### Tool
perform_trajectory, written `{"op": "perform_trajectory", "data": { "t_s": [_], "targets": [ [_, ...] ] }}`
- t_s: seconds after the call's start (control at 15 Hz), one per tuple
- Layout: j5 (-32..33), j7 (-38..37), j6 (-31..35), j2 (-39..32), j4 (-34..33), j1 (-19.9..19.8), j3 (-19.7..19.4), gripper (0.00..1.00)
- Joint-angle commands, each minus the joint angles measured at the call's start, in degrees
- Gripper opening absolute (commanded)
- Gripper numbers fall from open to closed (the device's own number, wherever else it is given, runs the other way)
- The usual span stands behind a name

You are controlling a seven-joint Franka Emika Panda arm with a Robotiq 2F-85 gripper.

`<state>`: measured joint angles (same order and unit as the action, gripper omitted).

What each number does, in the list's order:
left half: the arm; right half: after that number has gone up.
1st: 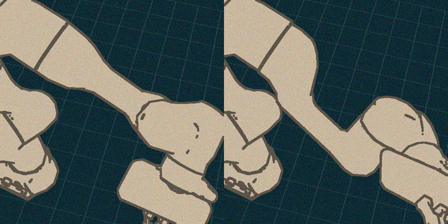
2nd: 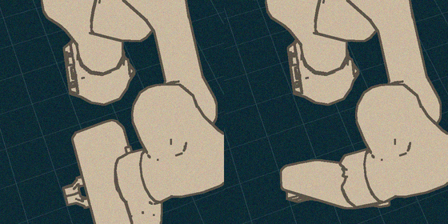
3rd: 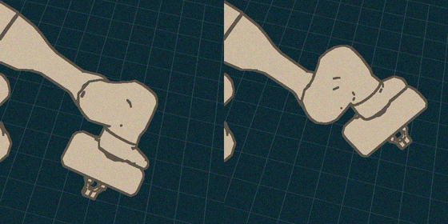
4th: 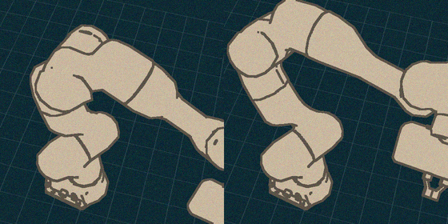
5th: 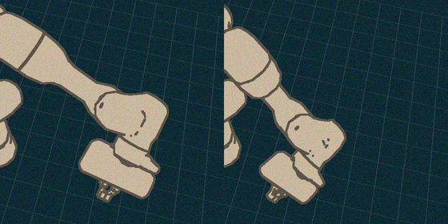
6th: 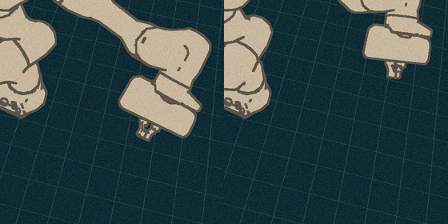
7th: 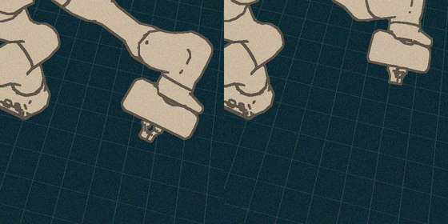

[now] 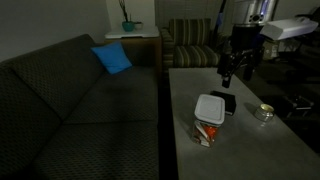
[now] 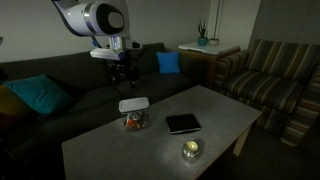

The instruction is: Press the button atop the lid and then put the lid on the table

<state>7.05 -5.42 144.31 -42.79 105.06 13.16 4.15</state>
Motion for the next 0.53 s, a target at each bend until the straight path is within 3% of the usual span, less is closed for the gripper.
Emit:
{"op": "perform_trajectory", "data": {
  "t_s": [0.0,0.47],
  "targets": [
    [-0.6,0.67,1.59,-4.74,-3.44,0.44,0.44,0.74],
    [-2.72,-0.55,7.31,-10.69,-7.41,0.56,0.69,0.24]
  ]
}}
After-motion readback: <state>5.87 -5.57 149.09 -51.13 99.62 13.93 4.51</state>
